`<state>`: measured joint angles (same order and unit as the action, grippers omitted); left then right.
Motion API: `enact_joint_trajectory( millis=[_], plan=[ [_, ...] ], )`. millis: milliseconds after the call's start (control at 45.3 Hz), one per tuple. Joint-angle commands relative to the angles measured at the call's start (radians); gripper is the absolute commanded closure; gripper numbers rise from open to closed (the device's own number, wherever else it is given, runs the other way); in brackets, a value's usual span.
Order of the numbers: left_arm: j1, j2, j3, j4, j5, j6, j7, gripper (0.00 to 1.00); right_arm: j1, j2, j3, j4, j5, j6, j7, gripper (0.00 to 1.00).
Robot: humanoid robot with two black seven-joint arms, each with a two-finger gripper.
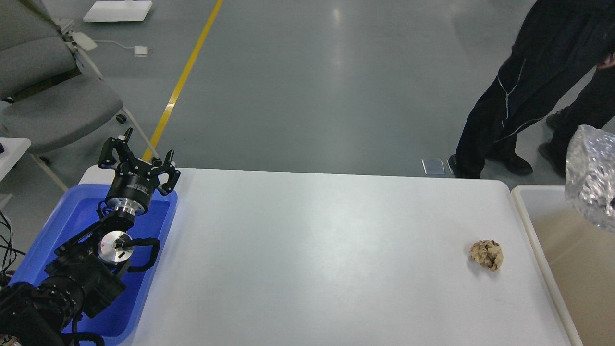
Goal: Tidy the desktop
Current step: 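Release the foil wrapper into the white bin with the right gripper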
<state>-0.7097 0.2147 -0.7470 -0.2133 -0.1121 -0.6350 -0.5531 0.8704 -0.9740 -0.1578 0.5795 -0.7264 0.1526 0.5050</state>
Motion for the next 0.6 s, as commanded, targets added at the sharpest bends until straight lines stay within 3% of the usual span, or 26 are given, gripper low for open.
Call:
enact_joint_trajectory(
  millis=[0,221,420,574],
  plan=[
    [0.001,0.0,0.0,0.0,0.0,0.0,-0.001,0.0,-0.175,0.205,-0.002,-0.363,0.245,0.012,-0.005,1.0],
    [0.001,0.0,0.0,0.0,0.0,0.001,-0.001,0.0,-0.249,0.311,0.0,-0.515,0.354,0.016,-0.032,1.0],
    [-0.001,0.0,0.0,0.0,0.0,0.001,-0.001,0.0,-0.291,0.36,0.001,-0.533,0.516,0.01,-0.194,1.0],
    [-0.001,0.0,0.0,0.0,0.0,0.003,-0.001,0.0,-0.313,0.42,0.001,-0.546,0.593,-0.017,-0.247,1.0]
  ],
)
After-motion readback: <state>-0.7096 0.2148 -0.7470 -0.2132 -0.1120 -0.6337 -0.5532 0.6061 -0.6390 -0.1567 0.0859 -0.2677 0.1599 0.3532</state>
